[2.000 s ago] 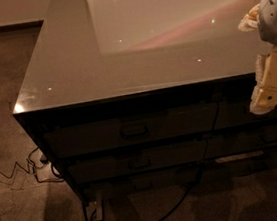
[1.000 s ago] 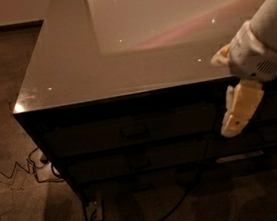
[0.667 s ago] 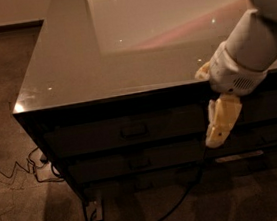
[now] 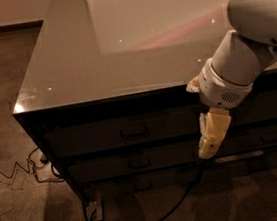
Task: Open top drawer
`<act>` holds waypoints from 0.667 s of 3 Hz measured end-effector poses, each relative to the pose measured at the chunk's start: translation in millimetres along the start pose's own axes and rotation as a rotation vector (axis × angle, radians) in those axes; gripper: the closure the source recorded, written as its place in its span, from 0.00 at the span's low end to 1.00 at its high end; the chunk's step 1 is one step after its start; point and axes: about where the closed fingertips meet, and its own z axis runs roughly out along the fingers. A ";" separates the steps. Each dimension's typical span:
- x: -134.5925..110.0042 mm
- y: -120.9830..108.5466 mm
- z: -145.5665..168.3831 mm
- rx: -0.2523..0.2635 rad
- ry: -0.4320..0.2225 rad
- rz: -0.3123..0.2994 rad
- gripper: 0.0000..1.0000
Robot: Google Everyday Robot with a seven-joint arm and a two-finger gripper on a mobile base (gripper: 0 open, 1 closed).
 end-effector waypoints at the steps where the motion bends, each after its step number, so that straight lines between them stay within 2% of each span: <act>1: -0.6 -0.6 13.2 -0.020 -0.005 0.009 0.00; 2: 0.3 -2.5 48.3 -0.071 -0.020 0.037 0.00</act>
Offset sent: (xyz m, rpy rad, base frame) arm 0.0148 0.0262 -0.0903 0.0665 0.1502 -0.0262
